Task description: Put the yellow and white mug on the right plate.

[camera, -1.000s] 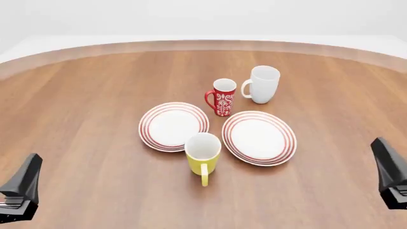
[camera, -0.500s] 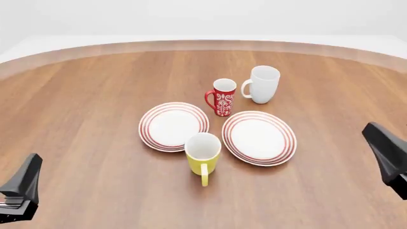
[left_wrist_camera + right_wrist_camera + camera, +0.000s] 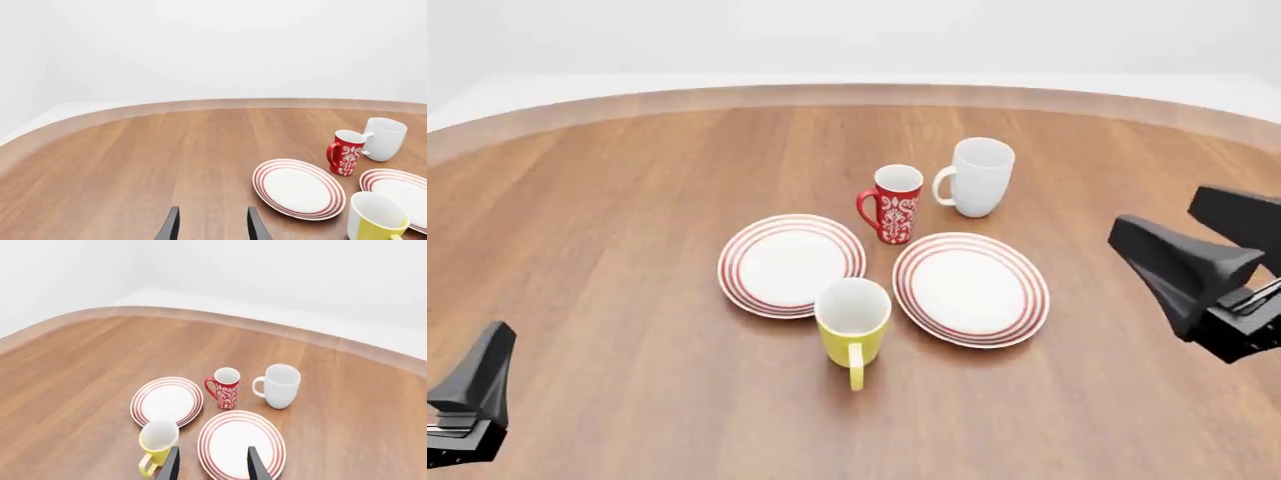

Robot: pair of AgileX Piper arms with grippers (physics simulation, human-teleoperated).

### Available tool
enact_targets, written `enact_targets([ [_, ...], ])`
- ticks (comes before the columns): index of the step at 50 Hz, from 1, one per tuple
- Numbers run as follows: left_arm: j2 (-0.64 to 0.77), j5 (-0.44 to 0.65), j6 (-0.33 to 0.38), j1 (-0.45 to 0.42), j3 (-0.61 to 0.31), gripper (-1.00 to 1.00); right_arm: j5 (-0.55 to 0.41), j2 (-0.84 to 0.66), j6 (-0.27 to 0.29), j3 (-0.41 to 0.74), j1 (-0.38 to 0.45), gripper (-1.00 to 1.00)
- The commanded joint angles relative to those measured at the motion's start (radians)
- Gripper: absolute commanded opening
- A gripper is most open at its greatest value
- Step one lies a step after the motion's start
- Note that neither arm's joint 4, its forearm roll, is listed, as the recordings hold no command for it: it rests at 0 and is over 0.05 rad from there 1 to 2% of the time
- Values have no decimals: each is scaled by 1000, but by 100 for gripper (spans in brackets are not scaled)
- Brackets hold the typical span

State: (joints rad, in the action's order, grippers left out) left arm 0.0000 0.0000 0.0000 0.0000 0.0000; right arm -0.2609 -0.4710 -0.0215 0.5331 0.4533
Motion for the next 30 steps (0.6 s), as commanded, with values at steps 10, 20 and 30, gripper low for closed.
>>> enact_targets([
  [10, 0, 0, 0, 0, 0, 100, -28, -179, -2, 131, 109, 100],
  [20, 0, 0, 0, 0, 0, 100, -86, -279, -49, 186, 117, 100],
  [30, 0, 0, 0, 0, 0, 100, -114, -346, -78, 228, 174, 100],
])
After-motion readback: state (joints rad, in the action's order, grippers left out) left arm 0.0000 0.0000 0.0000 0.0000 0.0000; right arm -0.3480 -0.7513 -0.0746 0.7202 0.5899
